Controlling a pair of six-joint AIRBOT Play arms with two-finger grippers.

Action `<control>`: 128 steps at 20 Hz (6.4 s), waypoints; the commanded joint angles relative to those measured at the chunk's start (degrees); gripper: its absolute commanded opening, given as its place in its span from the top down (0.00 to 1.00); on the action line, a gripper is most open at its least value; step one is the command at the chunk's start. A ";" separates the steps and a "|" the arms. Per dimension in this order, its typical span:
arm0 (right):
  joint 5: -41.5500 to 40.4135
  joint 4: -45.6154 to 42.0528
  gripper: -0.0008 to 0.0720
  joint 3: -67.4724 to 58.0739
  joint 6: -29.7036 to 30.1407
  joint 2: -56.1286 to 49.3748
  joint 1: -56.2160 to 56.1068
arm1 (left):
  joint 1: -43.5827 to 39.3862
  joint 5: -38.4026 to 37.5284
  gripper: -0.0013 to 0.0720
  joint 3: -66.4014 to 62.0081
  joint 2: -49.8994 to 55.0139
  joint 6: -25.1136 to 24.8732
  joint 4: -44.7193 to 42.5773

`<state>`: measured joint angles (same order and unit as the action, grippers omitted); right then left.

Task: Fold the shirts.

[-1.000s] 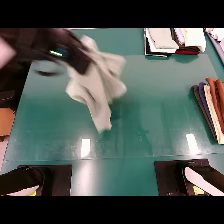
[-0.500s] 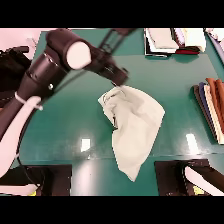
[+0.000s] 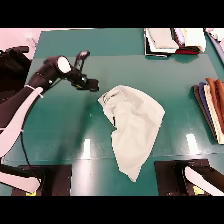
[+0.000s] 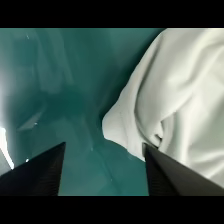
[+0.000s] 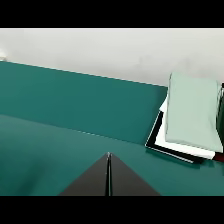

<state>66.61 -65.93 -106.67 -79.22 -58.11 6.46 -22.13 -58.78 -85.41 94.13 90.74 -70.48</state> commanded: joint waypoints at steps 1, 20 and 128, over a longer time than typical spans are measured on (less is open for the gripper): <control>0.37 0.04 0.96 -0.07 -0.31 -0.02 0.04 | -0.52 4.02 0.21 2.34 4.33 -0.76 4.11; 7.19 1.70 0.56 42.53 -0.50 -0.11 0.04 | 13.99 -1.53 0.95 -5.60 -9.14 -1.25 -9.79; -7.34 19.61 0.32 62.66 3.87 -19.67 14.88 | 19.74 5.22 0.95 18.45 -17.35 -11.15 2.43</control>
<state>64.20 -49.01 -44.84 -76.66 -74.48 23.29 -2.48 -53.19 -66.85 76.73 79.68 -68.58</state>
